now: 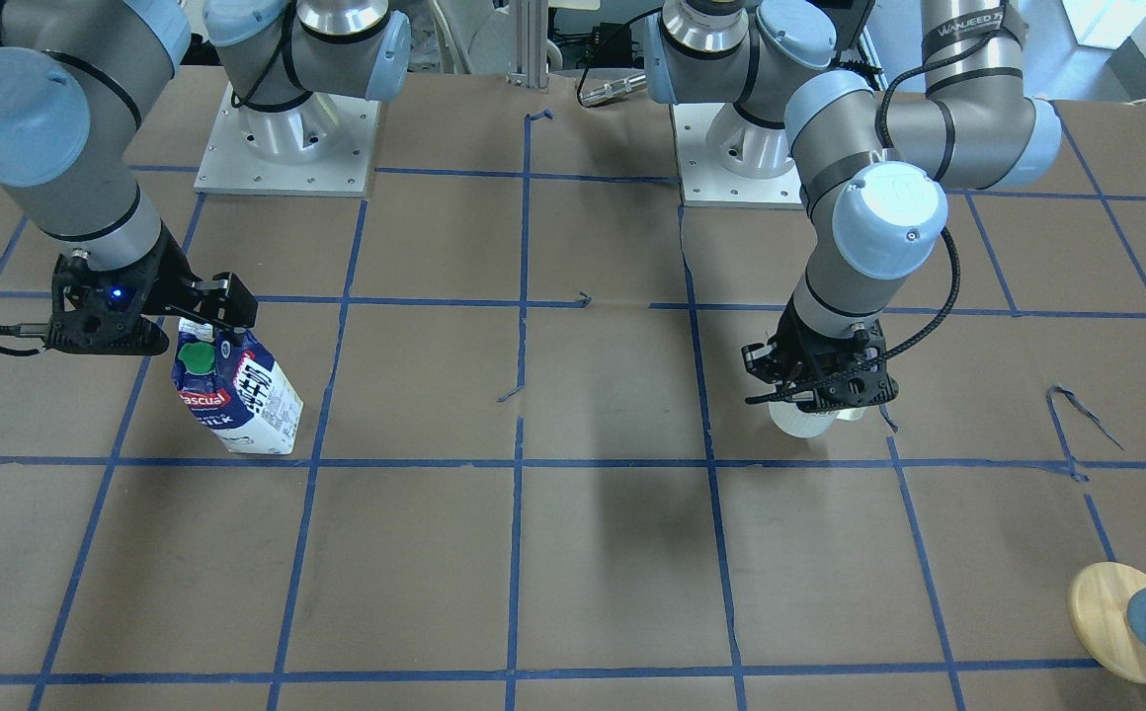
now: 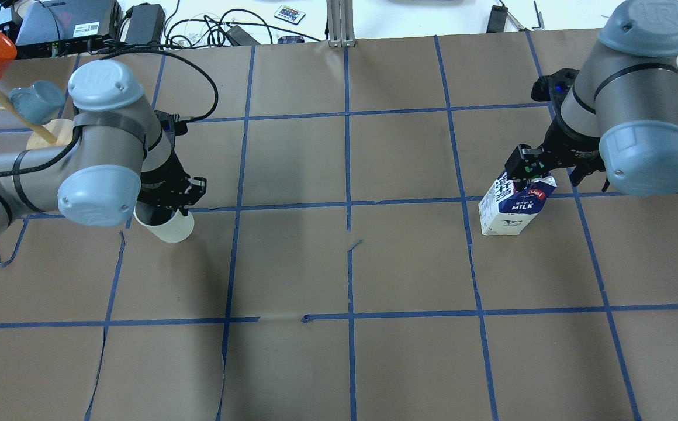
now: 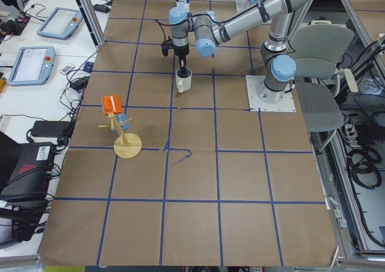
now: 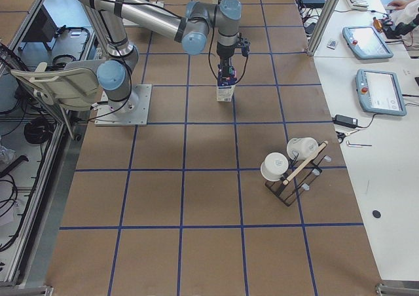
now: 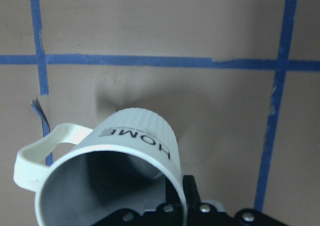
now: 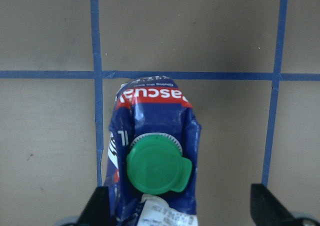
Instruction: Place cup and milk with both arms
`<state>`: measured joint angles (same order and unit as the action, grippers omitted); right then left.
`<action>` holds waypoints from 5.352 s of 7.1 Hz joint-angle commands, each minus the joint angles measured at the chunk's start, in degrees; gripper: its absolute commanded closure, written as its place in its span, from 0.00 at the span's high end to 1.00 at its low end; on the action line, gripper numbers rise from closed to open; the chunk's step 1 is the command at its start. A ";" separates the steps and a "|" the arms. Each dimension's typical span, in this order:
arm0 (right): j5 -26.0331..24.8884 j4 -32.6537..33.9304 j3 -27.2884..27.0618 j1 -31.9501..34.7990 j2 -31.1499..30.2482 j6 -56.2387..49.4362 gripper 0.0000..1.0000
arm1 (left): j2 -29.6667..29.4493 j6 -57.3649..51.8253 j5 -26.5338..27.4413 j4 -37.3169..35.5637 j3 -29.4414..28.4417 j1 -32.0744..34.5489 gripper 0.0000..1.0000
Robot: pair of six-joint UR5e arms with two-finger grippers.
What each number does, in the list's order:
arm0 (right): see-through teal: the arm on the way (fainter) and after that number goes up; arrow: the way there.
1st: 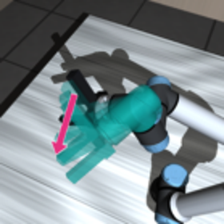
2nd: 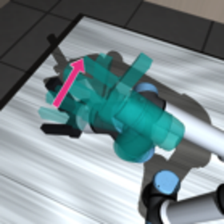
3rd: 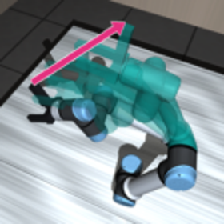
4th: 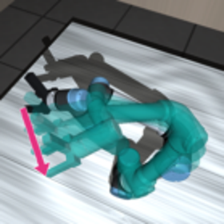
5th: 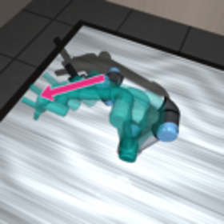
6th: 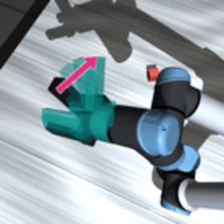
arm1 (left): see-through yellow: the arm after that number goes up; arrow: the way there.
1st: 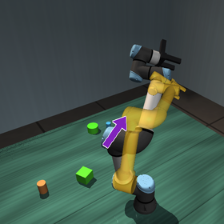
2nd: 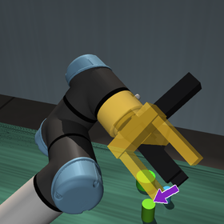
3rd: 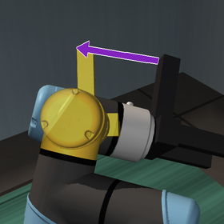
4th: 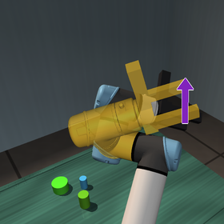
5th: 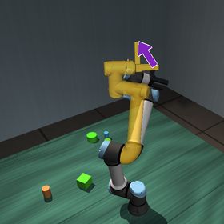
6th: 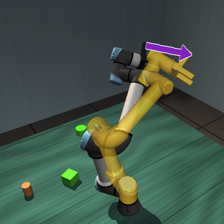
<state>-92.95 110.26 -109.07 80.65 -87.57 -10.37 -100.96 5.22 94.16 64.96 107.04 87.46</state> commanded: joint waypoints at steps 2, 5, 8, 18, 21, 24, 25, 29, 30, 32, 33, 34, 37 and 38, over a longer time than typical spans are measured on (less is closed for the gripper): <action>1.18 0.13 0.17 0.12 0.03 0.35 0.46 | -13.16 21.17 -4.42 3.07 -18.92 11.39 0.00; 1.28 -0.13 3.06 0.12 0.38 -0.44 0.17 | -26.61 37.56 -6.01 2.36 -35.45 20.37 0.00; 1.62 -0.92 7.19 0.47 0.64 -0.44 0.18 | -33.94 38.03 -6.01 1.75 -44.10 21.70 0.00; 5.23 -4.97 33.12 14.61 20.48 17.80 0.17 | -10.19 3.28 -7.68 14.65 -30.63 12.41 1.00; 7.43 2.04 33.39 18.65 24.80 24.68 0.18 | 5.56 -3.98 -7.42 15.99 -15.06 7.57 1.00; 7.43 3.38 33.40 20.42 26.04 27.85 0.18 | 12.45 -4.86 -4.78 24.59 -14.49 7.12 1.00; 7.43 3.38 33.40 20.95 26.13 27.68 0.21 | 12.11 -4.95 -5.04 25.47 -15.71 6.33 1.00; 6.55 3.56 33.13 21.04 26.57 26.72 0.78 | 10.61 -4.95 -5.22 27.41 -19.59 5.88 1.00; 6.55 4.17 33.39 20.95 26.48 26.80 0.94 | 10.61 -4.95 -5.30 27.32 -19.50 5.88 1.00; 6.46 4.54 36.45 20.87 26.48 26.45 1.00 | 10.70 -4.95 -5.31 27.32 -19.50 5.88 1.00; 6.37 0.52 39.60 20.43 26.31 25.06 1.00 | 10.70 -4.95 -5.31 27.24 -19.50 5.80 1.00; 5.42 -4.39 42.77 19.30 25.79 20.95 1.00 | 10.70 -5.04 -5.31 27.24 -19.50 5.45 1.00; 3.45 -14.72 32.85 9.82 11.27 5.58 1.00 | 10.88 -5.04 -5.39 27.24 -19.50 4.83 1.00; 5.47 -9.76 25.99 7.18 6.58 4.31 1.00 | 10.88 -5.04 -5.39 27.24 -19.50 4.83 1.00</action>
<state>-89.74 97.90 -75.35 91.45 -74.09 -2.56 -90.11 0.18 88.75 92.20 87.54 92.33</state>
